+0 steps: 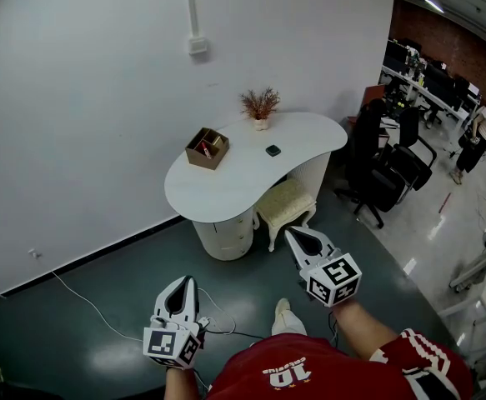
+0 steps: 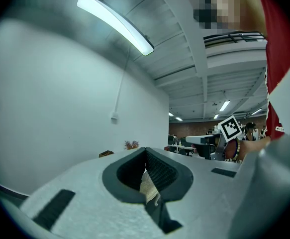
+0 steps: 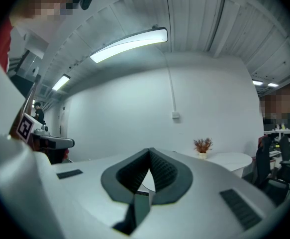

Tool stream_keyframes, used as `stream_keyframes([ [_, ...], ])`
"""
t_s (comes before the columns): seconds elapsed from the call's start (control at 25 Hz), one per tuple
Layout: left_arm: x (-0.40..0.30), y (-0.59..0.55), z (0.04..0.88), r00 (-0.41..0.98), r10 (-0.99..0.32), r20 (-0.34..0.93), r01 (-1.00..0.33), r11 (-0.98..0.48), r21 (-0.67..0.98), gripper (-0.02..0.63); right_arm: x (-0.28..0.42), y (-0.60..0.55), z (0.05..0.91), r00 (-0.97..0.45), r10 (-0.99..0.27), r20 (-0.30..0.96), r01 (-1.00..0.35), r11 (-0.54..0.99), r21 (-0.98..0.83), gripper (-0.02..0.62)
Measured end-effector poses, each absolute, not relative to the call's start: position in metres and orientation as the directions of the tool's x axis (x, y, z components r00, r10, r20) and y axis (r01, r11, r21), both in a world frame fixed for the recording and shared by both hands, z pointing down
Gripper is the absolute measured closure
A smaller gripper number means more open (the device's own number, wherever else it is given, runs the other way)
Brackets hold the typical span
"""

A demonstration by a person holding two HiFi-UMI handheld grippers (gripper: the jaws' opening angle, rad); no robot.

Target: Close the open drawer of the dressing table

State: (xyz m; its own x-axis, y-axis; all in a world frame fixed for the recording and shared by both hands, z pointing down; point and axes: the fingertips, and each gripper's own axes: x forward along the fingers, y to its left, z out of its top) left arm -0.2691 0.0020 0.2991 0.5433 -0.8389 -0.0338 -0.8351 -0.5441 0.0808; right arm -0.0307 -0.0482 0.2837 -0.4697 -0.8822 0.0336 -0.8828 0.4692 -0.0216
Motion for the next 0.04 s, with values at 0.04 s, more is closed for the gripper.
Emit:
stream_keyframes([
  [0.04,-0.2693,0.0029,0.2992,0.543,-0.839,-0.033,-0.835,-0.544,0.081,0.604,-0.0310,-0.0472,0.2830,-0.470,-0.882,0.032,-0.883,0.470,-0.021,0.606],
])
